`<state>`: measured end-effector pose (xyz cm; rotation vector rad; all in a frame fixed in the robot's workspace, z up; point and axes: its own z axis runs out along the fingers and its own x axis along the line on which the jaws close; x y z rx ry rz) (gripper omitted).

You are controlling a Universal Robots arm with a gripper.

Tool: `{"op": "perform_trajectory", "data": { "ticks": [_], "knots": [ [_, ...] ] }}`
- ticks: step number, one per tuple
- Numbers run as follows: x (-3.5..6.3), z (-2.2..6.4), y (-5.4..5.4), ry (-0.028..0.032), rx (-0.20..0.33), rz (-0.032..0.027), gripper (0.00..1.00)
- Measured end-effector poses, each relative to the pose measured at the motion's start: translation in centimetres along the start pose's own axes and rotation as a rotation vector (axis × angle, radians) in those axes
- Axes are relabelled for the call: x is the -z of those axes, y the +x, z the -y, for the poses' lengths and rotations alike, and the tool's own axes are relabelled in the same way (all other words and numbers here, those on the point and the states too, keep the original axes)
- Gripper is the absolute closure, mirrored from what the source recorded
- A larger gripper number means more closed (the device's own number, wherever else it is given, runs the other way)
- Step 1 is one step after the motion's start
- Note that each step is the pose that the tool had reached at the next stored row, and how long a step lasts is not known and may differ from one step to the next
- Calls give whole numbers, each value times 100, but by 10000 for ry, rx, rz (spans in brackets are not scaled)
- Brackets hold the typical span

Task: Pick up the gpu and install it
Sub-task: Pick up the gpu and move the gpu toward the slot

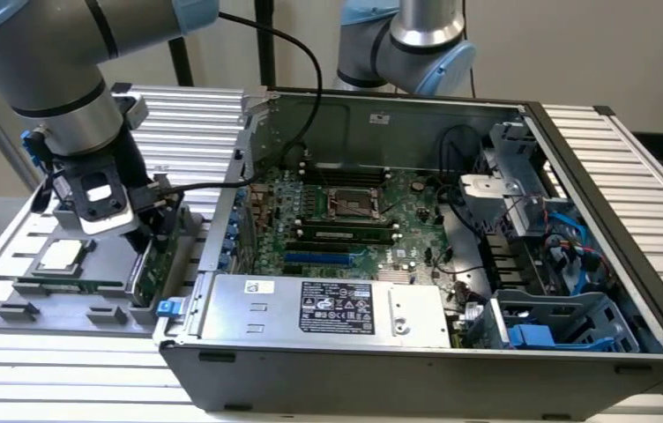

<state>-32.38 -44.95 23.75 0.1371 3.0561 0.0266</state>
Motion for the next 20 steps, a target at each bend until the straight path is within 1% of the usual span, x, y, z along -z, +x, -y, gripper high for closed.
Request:
{"op": "perform_trajectory", "data": {
  "ticks": [10,11,20],
  "knots": [
    [0,-1,-13,5,-68,20,0],
    [0,-1,-13,6,-71,21,100],
    [0,-1,-13,6,-72,22,100]
  ]
}}
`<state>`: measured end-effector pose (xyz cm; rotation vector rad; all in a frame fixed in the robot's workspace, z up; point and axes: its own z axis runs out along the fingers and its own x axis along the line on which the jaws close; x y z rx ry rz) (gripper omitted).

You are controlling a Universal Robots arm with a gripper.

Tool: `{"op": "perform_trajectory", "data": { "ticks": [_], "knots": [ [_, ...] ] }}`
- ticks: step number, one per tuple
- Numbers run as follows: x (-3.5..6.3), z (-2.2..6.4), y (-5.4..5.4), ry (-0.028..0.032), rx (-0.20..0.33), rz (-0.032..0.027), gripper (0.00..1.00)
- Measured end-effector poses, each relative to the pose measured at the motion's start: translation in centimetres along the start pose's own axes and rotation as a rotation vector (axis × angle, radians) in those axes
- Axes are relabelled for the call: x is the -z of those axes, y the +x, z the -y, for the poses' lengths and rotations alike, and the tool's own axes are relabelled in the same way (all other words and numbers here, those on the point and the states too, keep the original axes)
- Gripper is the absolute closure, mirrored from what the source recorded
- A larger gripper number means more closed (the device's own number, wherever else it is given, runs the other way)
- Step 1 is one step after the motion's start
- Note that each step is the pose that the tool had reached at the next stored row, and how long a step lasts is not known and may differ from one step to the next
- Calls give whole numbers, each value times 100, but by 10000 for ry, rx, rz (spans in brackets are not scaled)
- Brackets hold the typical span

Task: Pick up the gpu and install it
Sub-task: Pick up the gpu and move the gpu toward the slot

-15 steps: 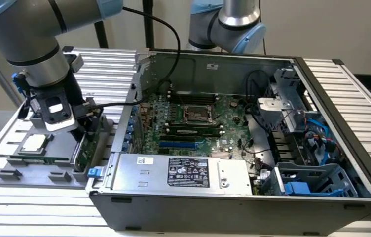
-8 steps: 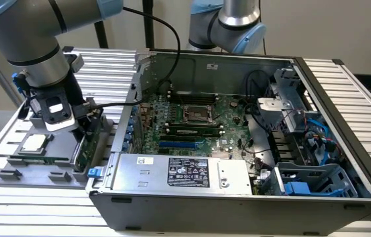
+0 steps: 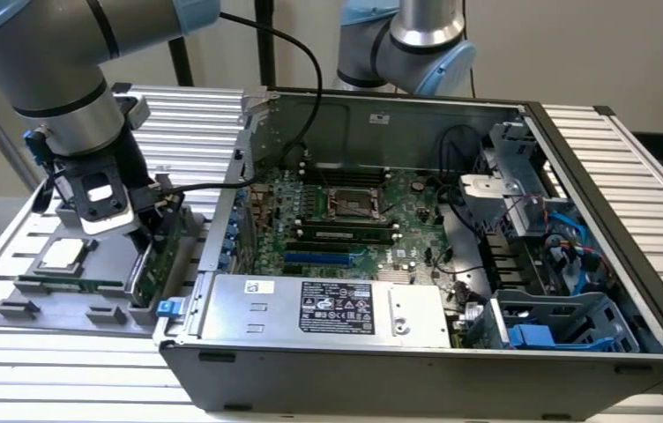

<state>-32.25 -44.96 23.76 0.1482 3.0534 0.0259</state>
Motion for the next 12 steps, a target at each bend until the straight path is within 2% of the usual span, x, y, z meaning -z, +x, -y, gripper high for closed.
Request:
{"op": "perform_trajectory", "data": {
  "ticks": [4,12],
  "knots": [
    [-1,0,2,-13,151,-3,100],
    [-1,1,11,-95,1131,-26,100]
  ]
}}
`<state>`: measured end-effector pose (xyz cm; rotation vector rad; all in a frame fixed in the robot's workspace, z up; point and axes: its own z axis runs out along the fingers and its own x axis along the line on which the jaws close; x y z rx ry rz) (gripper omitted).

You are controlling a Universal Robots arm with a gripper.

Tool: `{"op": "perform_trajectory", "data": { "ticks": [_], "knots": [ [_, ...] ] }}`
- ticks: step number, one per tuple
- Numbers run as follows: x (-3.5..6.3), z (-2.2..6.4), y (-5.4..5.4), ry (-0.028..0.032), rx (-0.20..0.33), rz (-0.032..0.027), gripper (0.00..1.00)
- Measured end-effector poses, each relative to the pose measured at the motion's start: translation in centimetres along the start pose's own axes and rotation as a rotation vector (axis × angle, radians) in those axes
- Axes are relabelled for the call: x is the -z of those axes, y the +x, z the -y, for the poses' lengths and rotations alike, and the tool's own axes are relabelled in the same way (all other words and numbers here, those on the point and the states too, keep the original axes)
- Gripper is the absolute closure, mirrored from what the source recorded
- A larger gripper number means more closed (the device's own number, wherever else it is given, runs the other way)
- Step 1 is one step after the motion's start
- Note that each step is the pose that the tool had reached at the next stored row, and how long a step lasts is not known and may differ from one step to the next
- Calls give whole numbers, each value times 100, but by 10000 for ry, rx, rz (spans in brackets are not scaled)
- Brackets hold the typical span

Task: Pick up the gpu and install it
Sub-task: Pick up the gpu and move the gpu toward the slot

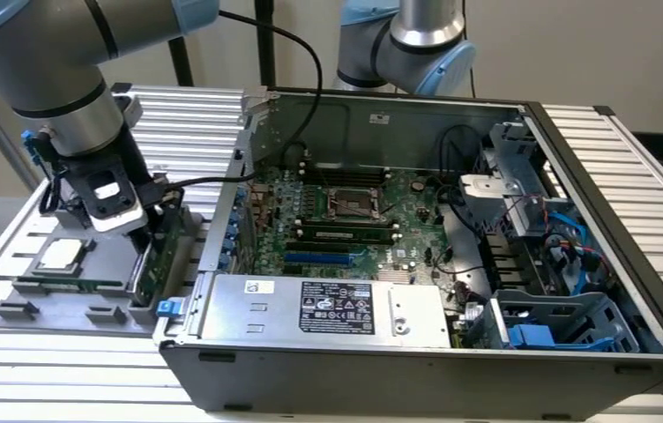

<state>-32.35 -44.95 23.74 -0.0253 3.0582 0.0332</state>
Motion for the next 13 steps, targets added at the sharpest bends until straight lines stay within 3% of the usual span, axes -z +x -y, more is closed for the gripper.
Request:
{"op": "perform_trajectory", "data": {
  "ticks": [5,13],
  "knots": [
    [0,1,0,-4,46,-11,100],
    [-1,1,0,36,-441,-8,100]
  ]
}}
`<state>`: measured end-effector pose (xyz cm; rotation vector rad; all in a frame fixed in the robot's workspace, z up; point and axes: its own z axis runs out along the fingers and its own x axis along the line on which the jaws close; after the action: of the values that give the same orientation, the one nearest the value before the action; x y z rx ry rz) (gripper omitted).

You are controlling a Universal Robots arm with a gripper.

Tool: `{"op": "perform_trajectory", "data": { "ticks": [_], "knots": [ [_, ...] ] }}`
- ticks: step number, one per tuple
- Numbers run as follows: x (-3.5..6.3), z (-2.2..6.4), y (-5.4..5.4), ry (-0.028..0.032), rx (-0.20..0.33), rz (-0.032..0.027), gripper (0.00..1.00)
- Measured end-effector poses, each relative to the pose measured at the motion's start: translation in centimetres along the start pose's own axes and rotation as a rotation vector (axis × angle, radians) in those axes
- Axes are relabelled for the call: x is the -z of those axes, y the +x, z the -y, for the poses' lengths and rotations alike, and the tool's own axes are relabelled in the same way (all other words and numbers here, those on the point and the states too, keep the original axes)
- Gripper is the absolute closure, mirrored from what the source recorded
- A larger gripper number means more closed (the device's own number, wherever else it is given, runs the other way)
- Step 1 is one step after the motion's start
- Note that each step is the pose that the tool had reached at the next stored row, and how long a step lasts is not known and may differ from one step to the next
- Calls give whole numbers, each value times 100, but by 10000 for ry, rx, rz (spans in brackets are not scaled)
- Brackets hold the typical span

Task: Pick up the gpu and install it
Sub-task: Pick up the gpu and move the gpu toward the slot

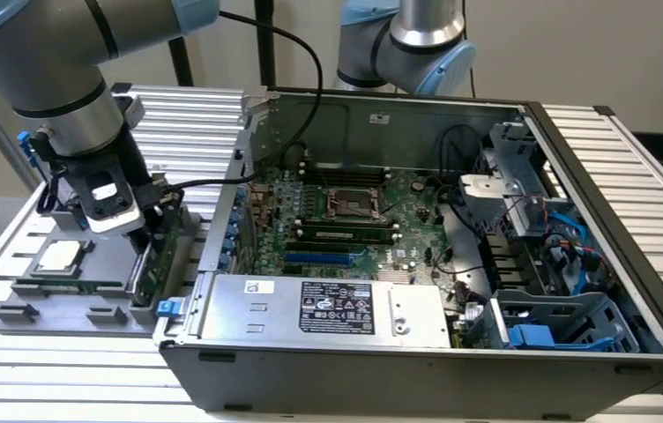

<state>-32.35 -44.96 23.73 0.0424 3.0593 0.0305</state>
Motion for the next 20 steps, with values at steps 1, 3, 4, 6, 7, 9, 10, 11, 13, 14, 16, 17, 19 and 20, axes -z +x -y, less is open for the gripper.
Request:
{"op": "perform_trajectory", "data": {
  "ticks": [1,3,4,6,7,9,10,11,13,14,16,17,19,20],
  "knots": [
    [0,0,0,0,-1,0,100],
    [0,0,0,0,-2,1,100],
    [0,0,0,0,-1,0,100],
    [1,0,0,-3,-1,1,100],
    [4,-1,0,-8,-2,2,100],
    [26,-1,-1,-15,-4,0,100],
    [43,-2,-3,-20,-5,0,100],
    [66,-2,-5,-23,-3,-1,100],
    [119,-3,-9,-30,-4,0,100],
    [149,-4,-12,-32,-5,0,100],
    [226,-5,-19,-35,-4,0,100],
    [268,-6,-22,-37,-4,1,100],
    [355,-8,-29,-38,-4,-1,100],
    [402,-9,-33,-38,-4,-1,100]
  ]
}}
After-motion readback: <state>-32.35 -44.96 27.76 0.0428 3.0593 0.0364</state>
